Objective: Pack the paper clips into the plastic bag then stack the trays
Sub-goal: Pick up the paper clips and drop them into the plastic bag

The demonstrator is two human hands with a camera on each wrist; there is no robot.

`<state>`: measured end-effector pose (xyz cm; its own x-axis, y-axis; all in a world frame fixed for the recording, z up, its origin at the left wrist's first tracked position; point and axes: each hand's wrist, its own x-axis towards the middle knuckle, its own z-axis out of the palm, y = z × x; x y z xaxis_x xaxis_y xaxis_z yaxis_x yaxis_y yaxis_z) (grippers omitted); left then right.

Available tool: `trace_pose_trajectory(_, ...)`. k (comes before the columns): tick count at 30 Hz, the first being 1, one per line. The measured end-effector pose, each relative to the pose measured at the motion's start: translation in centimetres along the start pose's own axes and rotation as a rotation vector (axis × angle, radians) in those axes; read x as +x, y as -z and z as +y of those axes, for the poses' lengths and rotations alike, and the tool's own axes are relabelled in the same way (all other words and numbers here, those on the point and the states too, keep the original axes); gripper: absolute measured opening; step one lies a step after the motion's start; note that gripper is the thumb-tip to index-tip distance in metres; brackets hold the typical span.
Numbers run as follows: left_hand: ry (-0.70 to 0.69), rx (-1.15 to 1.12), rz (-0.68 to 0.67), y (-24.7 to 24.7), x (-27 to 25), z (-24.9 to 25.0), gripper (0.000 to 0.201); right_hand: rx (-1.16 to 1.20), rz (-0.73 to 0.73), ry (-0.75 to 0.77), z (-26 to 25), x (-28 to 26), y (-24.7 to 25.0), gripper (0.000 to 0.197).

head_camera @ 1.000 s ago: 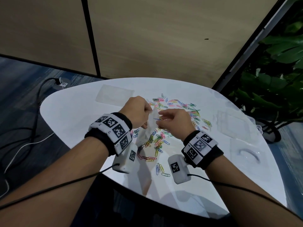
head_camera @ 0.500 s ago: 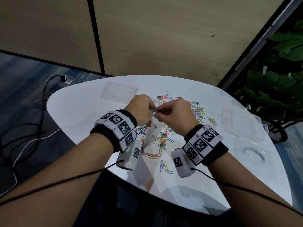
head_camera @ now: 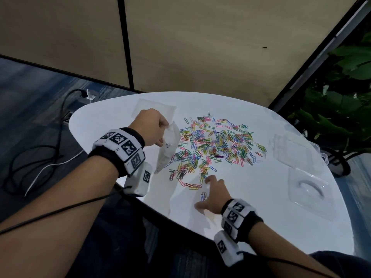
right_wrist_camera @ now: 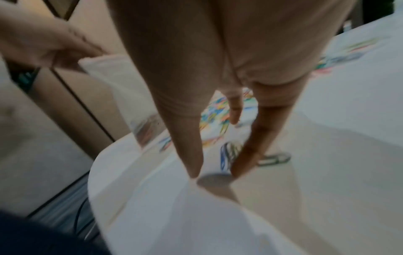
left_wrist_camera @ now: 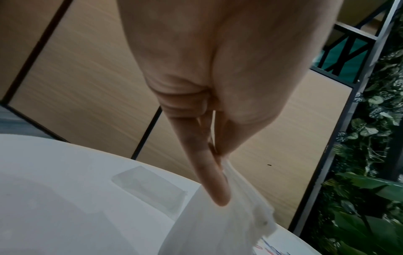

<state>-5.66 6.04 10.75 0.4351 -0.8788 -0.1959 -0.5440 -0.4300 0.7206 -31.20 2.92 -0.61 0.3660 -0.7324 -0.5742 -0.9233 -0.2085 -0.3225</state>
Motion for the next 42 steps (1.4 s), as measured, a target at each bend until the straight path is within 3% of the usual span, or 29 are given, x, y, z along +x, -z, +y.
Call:
trace_pose_trajectory(4, 0.019, -0.019, 0.031, 1.5, -0.3, -1.2, 0.026, 0.156, 0.203, 0.085, -2.4, 2.1, -2.0, 0.061)
trace_pose_trajectory(7, 0.030, -0.052, 0.052, 2.3, -0.4, -1.8, 0.025, 0.187, 0.307, 0.116, -3.6, 4.2, -1.5, 0.056)
trace_pose_trajectory(11, 0.057, -0.055, 0.045, 2.6, -0.4, -2.9, 0.025, -0.009, 0.319, 0.205, -4.6, 6.7, -1.0, 0.066)
trace_pose_trajectory(15, 0.064, -0.039, 0.027, 2.3, -0.2, -3.1, 0.026, -0.298, 0.324, 0.401, -4.9, 8.6, -1.2, 0.032)
trace_pose_trajectory(19, 0.033, 0.000, 0.023, 1.9, -0.1, -2.6, 0.025, -0.370, 0.316, 0.408, -5.3, 8.8, 0.2, 0.012)
trace_pose_trajectory(24, 0.023, 0.040, -0.002, 1.2, 0.0, -2.5, 0.025, 0.179, 0.322, 0.235, -3.5, 8.4, 3.5, 0.008)
trace_pose_trajectory(28, 0.031, 0.029, -0.008, 1.2, 0.1, -2.4, 0.025, 1.012, 0.168, 0.079, -3.4, 7.3, 6.3, 0.023)
trace_pose_trajectory(30, 0.033, 0.016, -0.015, 1.1, 0.1, -2.3, 0.023, 1.320, 0.063, 0.136, -5.1, 5.8, 7.8, 0.026)
trace_pose_trajectory(34, 0.037, 0.004, -0.021, 0.7, 0.2, -2.2, 0.021, 1.515, -0.128, 0.345, -9.7, 2.9, 9.5, 0.020)
trace_pose_trajectory(37, 0.027, -0.003, -0.022, 0.8, 0.2, -2.2, 0.023, 1.482, -0.186, 0.408, -13.1, 2.2, 8.5, 0.017)
trace_pose_trajectory(39, 0.029, 0.004, -0.013, 1.0, 0.3, -2.4, 0.026, 1.317, -0.157, 0.402, -14.5, 2.6, 7.2, 0.023)
trace_pose_trajectory(42, 0.047, -0.004, 0.000, 1.2, 0.3, -2.6, 0.026, 0.827, 0.108, 0.408, -14.9, 4.0, 5.5, 0.011)
